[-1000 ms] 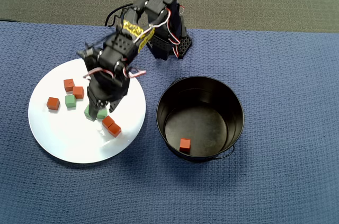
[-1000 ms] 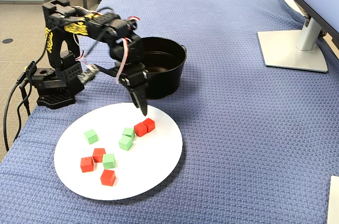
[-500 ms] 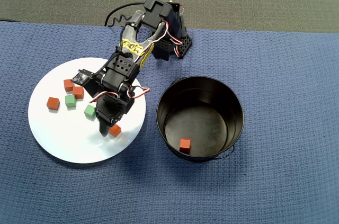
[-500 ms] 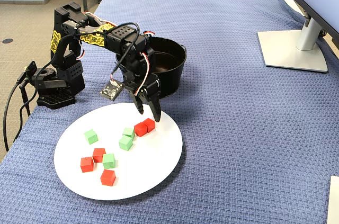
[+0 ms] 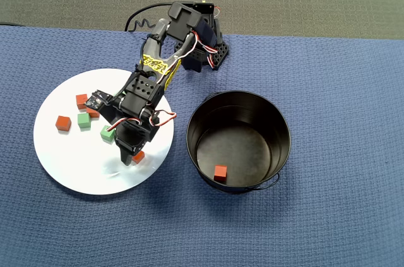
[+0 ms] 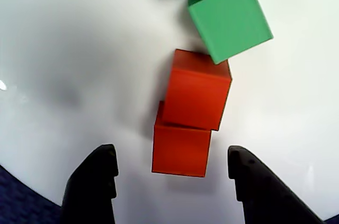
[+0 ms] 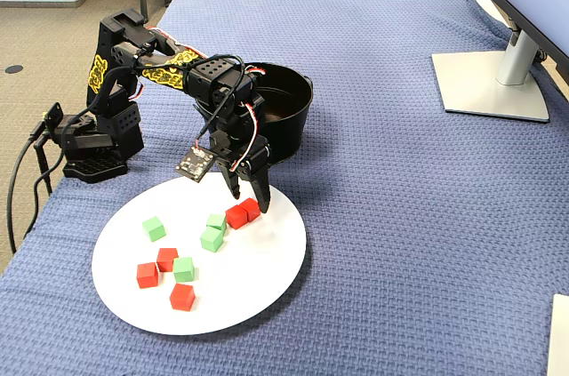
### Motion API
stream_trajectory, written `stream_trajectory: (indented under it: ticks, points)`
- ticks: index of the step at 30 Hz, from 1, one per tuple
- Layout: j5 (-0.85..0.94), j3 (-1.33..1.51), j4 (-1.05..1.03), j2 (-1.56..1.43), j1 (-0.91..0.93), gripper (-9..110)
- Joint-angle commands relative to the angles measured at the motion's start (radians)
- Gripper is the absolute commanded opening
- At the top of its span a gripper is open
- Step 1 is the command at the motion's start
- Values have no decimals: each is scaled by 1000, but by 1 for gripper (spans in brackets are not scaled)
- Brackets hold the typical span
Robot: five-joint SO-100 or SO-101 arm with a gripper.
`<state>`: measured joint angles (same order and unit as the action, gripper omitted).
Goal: Pick up the red cubes from the white plate and place them in the black recipient
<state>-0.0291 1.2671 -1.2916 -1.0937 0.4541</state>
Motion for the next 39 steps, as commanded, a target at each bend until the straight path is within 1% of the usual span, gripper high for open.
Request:
stream_trajectory:
  ticks: [1, 8, 12, 18, 22, 27, 32, 35, 39]
  points:
    - [31, -71, 23, -6, -8, 17]
    - [44, -115, 25, 58, -14, 15]
    - [49, -127, 25, 75, -11, 11]
    - [41, -129, 18, 71, -9, 1]
    - [26, -137, -15, 41, -3, 0]
    - [-9, -158, -94, -97, 25, 0]
    - [-15, -130, -149, -262, 9, 0]
    - [-25, -109, -172, -367, -38, 0]
    - [-52, -69, -175, -495, -158, 0]
